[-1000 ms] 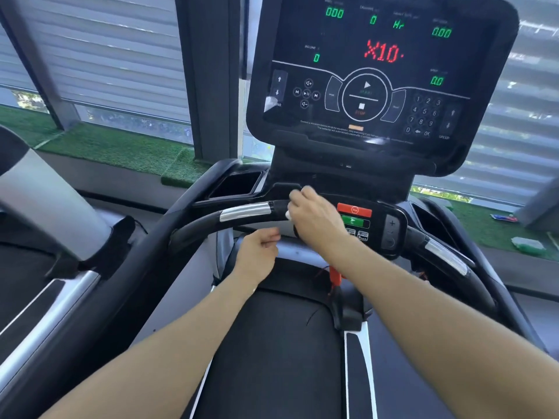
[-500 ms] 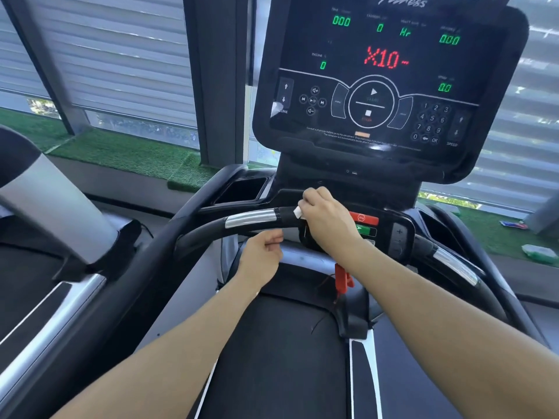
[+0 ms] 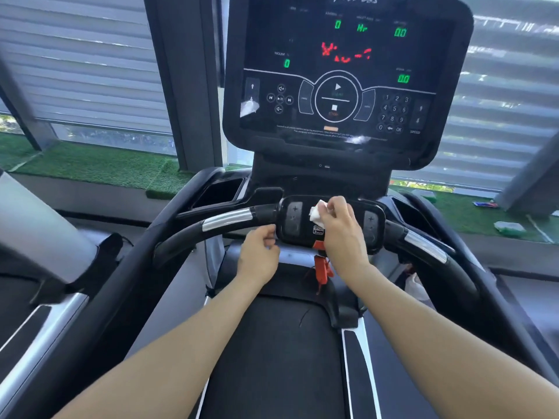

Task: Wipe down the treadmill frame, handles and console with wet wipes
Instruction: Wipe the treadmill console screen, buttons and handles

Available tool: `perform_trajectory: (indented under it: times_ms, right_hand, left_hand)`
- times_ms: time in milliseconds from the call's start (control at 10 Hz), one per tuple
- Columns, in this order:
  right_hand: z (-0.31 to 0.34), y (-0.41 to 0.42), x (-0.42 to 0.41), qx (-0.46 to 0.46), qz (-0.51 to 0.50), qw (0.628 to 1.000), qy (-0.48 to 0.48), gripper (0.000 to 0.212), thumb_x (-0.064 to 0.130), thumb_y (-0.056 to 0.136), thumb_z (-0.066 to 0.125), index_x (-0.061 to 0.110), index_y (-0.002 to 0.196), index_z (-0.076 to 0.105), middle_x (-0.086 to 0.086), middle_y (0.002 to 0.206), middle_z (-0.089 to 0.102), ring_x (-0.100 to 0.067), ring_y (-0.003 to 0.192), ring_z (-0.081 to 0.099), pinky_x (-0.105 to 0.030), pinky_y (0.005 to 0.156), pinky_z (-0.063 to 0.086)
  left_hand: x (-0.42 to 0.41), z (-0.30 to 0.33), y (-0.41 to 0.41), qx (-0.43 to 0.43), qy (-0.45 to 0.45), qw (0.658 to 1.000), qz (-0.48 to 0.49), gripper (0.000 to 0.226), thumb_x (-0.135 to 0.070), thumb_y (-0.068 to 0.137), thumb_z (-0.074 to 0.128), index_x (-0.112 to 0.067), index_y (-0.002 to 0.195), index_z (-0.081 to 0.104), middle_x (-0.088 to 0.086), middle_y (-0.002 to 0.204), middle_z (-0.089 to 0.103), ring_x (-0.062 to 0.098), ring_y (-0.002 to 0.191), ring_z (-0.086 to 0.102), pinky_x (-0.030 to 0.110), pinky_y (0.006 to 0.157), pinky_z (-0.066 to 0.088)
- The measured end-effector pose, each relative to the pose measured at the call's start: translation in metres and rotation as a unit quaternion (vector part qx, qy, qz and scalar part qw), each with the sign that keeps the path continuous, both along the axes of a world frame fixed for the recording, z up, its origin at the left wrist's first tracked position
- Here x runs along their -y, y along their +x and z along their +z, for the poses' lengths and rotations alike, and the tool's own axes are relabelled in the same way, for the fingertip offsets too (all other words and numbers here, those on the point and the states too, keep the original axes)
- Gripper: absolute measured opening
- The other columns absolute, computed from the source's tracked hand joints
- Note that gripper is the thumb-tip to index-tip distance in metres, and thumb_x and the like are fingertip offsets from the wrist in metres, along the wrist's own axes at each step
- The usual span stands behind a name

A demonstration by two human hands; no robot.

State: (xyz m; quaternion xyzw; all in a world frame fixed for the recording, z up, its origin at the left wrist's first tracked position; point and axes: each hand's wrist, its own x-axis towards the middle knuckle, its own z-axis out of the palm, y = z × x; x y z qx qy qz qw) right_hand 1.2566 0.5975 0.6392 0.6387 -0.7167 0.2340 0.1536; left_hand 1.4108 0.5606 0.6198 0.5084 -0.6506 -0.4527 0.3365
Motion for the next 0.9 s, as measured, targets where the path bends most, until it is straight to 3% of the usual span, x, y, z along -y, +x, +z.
perform_trajectory:
  times_ms: [100,200,300,400,500,600,700,800,900]
  right_hand:
    - [0.003,0.022,0.02,-0.001,0.022,1.0,0.021,0.034,-0.001,0.093,0.039,0.0,0.125,0.051,-0.017,0.12,0.045,-0.029,0.106,0.041,-0.035,0.085,0.034]
    - [-0.001,0.045,0.031,0.018,0.016,0.999,-0.027,0.036,-0.011,0.082,0.052,-0.002,0.117,0.057,-0.02,0.11,0.05,-0.032,0.096,0.048,-0.035,0.072,0.045]
    - [0.005,0.057,0.03,0.005,0.035,0.998,-0.049,0.037,-0.015,0.06,0.07,-0.001,0.094,0.065,-0.015,0.094,0.058,-0.028,0.074,0.054,-0.021,0.051,0.037]
    - [0.008,0.052,0.037,-0.056,0.082,0.994,-0.043,0.031,-0.011,0.051,0.076,0.004,0.076,0.065,-0.011,0.091,0.06,-0.025,0.068,0.055,-0.023,0.051,0.043]
    - [0.001,0.045,0.031,-0.107,0.137,0.984,-0.025,0.028,-0.008,0.049,0.075,0.007,0.071,0.064,-0.009,0.098,0.057,-0.024,0.071,0.055,-0.025,0.061,0.048]
    - [-0.011,0.041,0.02,-0.098,0.175,0.979,-0.027,0.033,-0.007,0.048,0.078,0.007,0.075,0.067,-0.008,0.097,0.063,-0.018,0.081,0.047,-0.024,0.063,0.049]
    - [-0.017,0.038,0.012,-0.095,0.189,0.977,-0.022,0.032,-0.009,0.049,0.076,0.007,0.076,0.069,-0.007,0.094,0.065,-0.02,0.08,0.05,-0.026,0.058,0.05]
    - [-0.022,0.032,0.004,-0.104,0.19,0.976,-0.022,0.023,-0.008,0.057,0.061,0.007,0.073,0.068,-0.006,0.093,0.065,-0.02,0.078,0.049,-0.027,0.055,0.05]
    - [-0.028,0.02,-0.006,-0.12,0.171,0.977,-0.03,0.027,-0.006,0.067,0.041,0.007,0.07,0.065,-0.005,0.091,0.064,-0.024,0.072,0.056,-0.03,0.057,0.05]
  left_hand:
    - [0.0,0.001,0.004,-0.011,0.014,1.0,-0.011,0.048,0.005,0.089,0.047,-0.012,0.133,0.051,0.001,0.127,0.055,0.006,0.105,0.051,0.017,0.089,0.038]
    - [0.001,0.002,0.009,-0.018,0.019,0.999,-0.018,0.047,0.005,0.089,0.048,-0.011,0.133,0.051,-0.002,0.127,0.055,0.006,0.105,0.053,0.018,0.091,0.039]
    - [0.002,-0.002,0.012,-0.015,0.026,1.0,-0.007,0.044,0.006,0.09,0.048,-0.008,0.132,0.052,0.002,0.129,0.056,0.007,0.106,0.053,0.019,0.094,0.04]
    - [0.001,-0.005,0.014,-0.01,0.04,0.999,0.015,0.042,0.004,0.091,0.047,-0.009,0.13,0.053,0.001,0.127,0.058,0.007,0.105,0.052,0.02,0.095,0.04]
    - [-0.004,-0.007,0.014,-0.004,0.049,0.999,0.02,0.041,0.002,0.093,0.047,-0.011,0.13,0.054,0.0,0.127,0.058,0.01,0.109,0.053,0.021,0.096,0.04]
    - [-0.006,-0.008,0.015,0.011,0.047,0.999,0.021,0.042,0.0,0.092,0.047,-0.013,0.132,0.054,-0.001,0.129,0.058,0.014,0.114,0.054,0.022,0.094,0.04]
    - [-0.008,-0.009,0.016,0.012,0.049,0.998,0.027,0.042,0.0,0.093,0.045,-0.012,0.132,0.054,0.001,0.129,0.058,0.017,0.118,0.053,0.024,0.097,0.04]
    - [-0.011,-0.008,0.015,0.008,0.041,0.999,0.03,0.041,0.001,0.092,0.045,-0.012,0.129,0.056,0.003,0.129,0.059,0.018,0.119,0.053,0.028,0.102,0.041]
    - [-0.014,-0.005,0.012,0.005,0.036,0.999,0.028,0.042,0.002,0.091,0.045,-0.012,0.13,0.055,0.002,0.128,0.059,0.016,0.117,0.053,0.025,0.1,0.04]
